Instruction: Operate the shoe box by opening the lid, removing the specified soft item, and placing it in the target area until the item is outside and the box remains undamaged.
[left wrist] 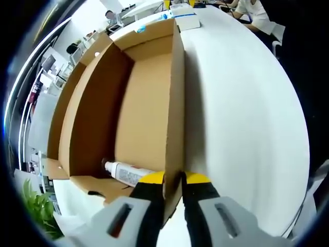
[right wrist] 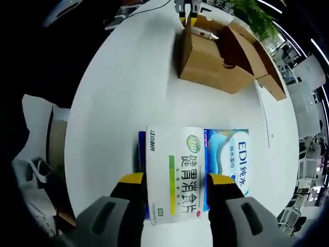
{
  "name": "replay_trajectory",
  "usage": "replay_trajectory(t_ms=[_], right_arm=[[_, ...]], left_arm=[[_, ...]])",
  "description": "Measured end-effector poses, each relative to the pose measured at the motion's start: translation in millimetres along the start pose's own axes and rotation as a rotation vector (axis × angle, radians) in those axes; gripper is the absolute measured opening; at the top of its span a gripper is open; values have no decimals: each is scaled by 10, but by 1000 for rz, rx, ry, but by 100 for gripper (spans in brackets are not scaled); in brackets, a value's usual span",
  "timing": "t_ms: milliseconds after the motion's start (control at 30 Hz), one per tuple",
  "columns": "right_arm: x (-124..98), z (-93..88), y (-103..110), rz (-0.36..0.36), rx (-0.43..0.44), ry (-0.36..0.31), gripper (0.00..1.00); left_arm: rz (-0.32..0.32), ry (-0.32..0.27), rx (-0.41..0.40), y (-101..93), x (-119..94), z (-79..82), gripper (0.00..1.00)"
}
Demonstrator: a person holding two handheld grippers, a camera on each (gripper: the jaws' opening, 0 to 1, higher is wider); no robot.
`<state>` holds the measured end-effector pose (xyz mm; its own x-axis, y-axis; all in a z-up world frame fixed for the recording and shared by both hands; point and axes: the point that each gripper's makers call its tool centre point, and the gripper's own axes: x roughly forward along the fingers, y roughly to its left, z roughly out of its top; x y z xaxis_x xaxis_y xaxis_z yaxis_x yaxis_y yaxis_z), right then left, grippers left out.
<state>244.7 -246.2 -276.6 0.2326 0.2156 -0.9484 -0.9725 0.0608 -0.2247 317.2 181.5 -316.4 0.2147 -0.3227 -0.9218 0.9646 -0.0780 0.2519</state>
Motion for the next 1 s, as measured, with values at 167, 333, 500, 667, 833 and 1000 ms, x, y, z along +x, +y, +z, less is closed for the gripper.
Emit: replay_trajectory(t_ms=[167, 333, 500, 667, 833, 1000], right_arm=[[-115, 34, -26, -33, 9, -19, 47], [-252, 145, -111, -104, 1, -42, 49], [-412, 491, -255, -191, -7, -113, 46], [-478, 967, -329, -231, -49, -182, 42], [-516, 1575, -457, -255, -2, -311, 40], [-447, 2010, -565, -243, 73, -392, 41]], left_arm=[[-3, 1, -1, 3, 0, -4, 11], [1, -1, 6, 2, 1, -4, 11], [11, -8, 13, 1, -1, -2, 12], [20, -24, 19, 6, -4, 8, 12], [24, -46, 19, 7, -13, 23, 12], [18, -60, 19, 2, -16, 34, 12]])
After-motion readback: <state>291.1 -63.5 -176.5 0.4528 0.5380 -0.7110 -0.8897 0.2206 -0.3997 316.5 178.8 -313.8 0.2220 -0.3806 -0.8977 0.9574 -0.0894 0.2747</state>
